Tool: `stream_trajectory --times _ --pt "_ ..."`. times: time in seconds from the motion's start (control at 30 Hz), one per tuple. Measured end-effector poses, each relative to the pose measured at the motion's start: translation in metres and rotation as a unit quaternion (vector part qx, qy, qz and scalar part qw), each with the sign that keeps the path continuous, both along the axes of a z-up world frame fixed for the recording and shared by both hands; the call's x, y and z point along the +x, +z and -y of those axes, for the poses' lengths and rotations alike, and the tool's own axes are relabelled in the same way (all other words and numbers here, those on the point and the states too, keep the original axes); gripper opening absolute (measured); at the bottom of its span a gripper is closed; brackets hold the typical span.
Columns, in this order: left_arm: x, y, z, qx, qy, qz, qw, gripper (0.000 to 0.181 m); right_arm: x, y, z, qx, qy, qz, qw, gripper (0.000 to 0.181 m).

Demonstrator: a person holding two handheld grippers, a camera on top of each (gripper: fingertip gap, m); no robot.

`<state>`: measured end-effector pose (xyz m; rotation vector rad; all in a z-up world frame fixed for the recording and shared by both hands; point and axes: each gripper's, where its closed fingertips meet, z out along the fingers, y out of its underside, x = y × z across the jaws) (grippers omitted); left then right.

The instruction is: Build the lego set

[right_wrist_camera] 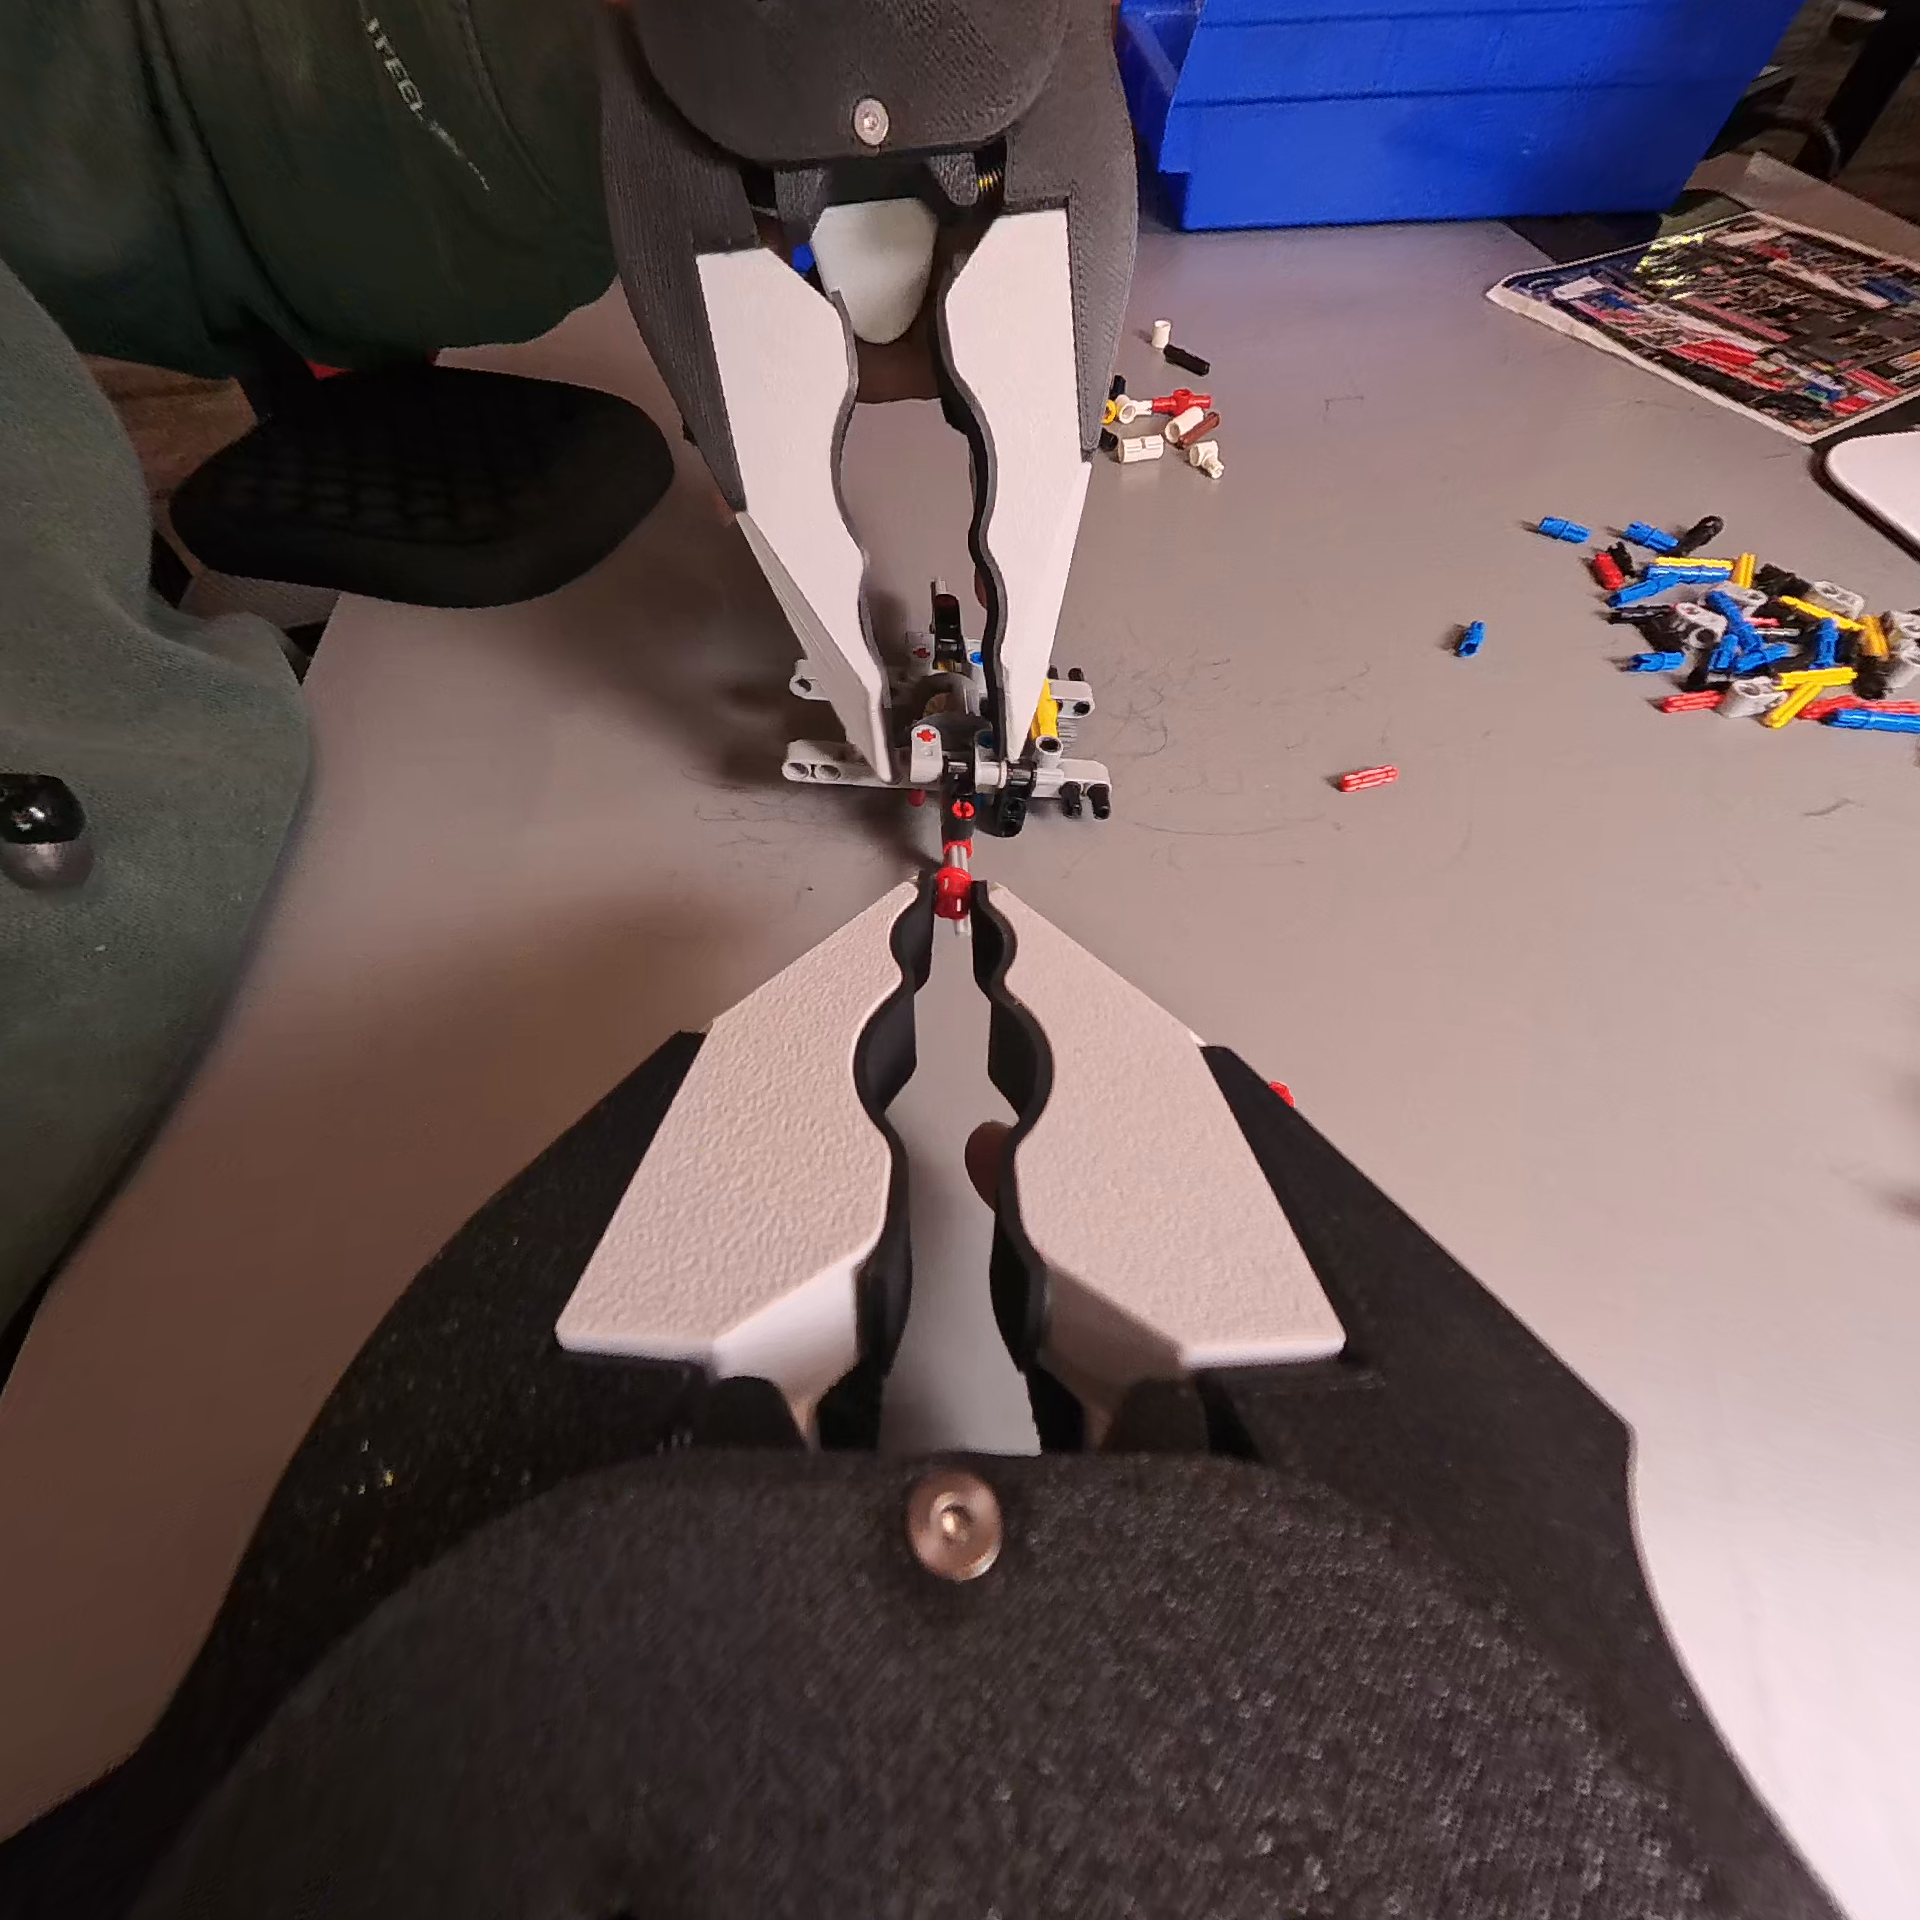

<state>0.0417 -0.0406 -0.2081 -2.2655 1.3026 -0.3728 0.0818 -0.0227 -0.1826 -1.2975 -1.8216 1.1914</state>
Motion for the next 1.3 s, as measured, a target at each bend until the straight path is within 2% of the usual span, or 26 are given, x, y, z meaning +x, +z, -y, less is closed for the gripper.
stream_trajectory --times 0.03,0.17,0.33,0.5,0.9,1.3 --pt "0.000 0.001 -0.001 0.006 -0.002 -0.006 1.000 0.023 0.000 -0.001 0.000 0.001 0.001 0.002 1.000 0.005" --pt "0.005 0.006 -0.002 0.016 -0.013 -0.010 1.000 0.023 0.000 -0.001 0.000 0.001 0.001 0.003 1.000 0.005" --pt "0.007 -0.008 -0.005 -0.008 -0.030 -0.038 0.999 0.026 0.000 -0.003 0.000 0.005 0.001 0.006 1.000 0.005" --pt "0.009 -0.014 -0.009 0.005 -0.042 -0.052 0.998 0.015 0.000 -0.003 0.000 0.007 0.002 0.005 1.000 0.005" --pt "0.017 0.009 0.003 0.085 -0.012 0.101 0.991 0.014 -0.005 0.004 0.012 0.006 0.024 -0.029 0.999 0.005" --pt "0.019 0.014 0.007 0.102 -0.022 0.129 0.986 0.014 -0.009 0.005 0.013 -0.009 0.022 -0.029 0.999 0.005"
